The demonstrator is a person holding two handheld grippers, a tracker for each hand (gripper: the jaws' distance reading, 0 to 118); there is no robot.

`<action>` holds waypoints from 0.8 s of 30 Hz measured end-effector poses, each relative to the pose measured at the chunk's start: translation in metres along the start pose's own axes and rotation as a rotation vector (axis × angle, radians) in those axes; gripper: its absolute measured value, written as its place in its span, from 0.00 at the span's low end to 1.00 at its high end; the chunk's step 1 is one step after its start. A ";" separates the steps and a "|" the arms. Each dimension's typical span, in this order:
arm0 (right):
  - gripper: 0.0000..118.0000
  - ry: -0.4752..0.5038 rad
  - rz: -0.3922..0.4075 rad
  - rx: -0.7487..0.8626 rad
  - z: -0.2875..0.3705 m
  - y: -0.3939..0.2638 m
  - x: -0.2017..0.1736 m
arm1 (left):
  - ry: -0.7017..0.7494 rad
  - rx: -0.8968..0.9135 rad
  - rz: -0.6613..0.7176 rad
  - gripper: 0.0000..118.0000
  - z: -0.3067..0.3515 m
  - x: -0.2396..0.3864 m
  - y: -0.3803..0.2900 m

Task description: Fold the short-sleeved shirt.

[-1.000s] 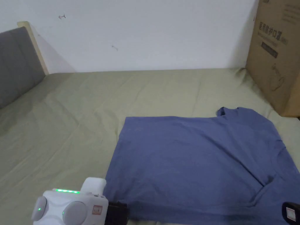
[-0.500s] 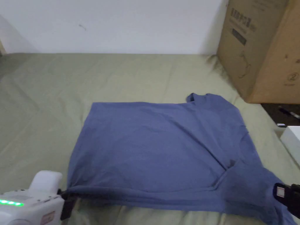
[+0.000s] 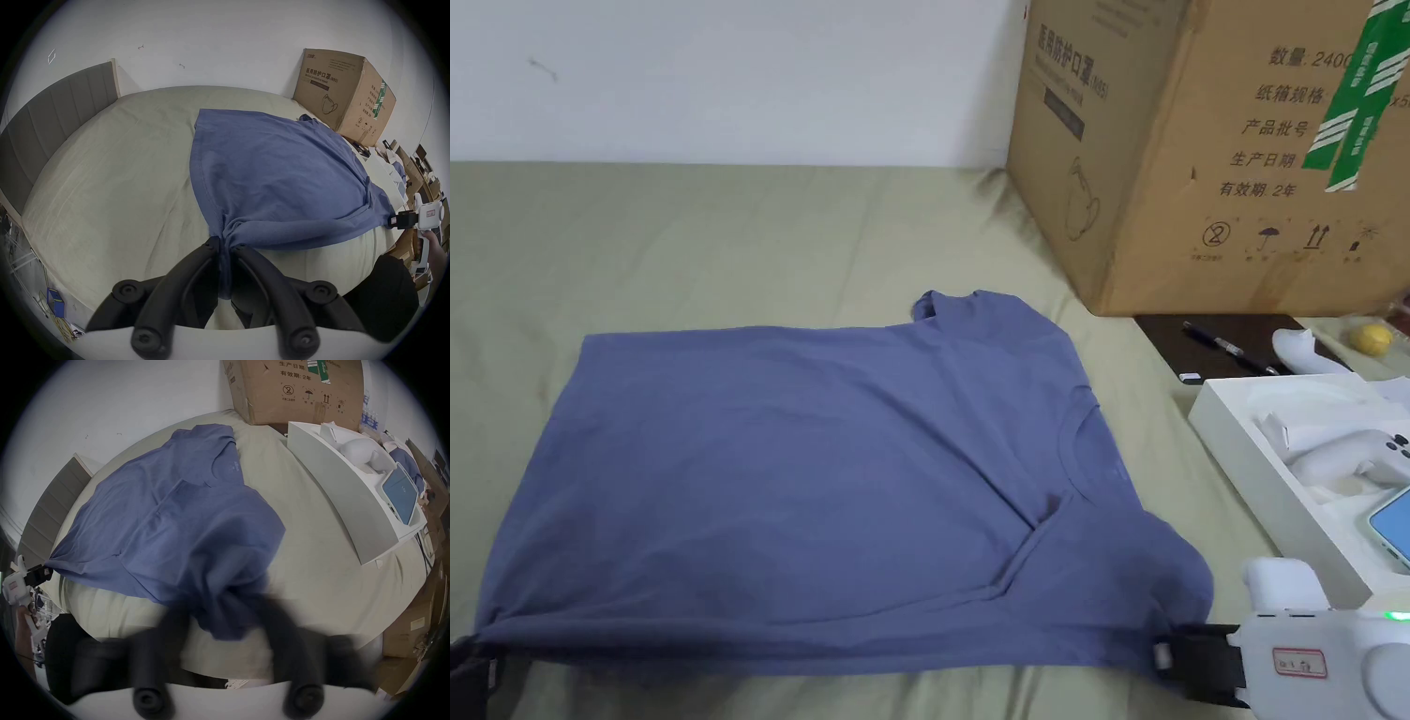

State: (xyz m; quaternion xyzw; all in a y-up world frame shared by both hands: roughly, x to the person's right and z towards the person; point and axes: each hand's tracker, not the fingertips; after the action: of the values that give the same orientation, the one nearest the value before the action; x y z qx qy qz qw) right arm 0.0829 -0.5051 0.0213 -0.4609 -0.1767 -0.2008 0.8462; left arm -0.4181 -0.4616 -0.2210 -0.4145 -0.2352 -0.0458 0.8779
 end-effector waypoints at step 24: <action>0.01 0.043 0.107 0.149 0.098 -0.016 -0.015 | 0.016 0.009 -0.014 0.05 0.054 0.000 0.005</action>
State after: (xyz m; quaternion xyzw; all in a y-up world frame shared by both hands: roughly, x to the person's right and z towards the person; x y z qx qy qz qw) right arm 0.0507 -0.4270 0.0760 -0.4010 -0.1480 -0.1516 0.8912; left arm -0.4372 -0.4181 -0.1955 -0.4085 -0.2311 -0.0543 0.8814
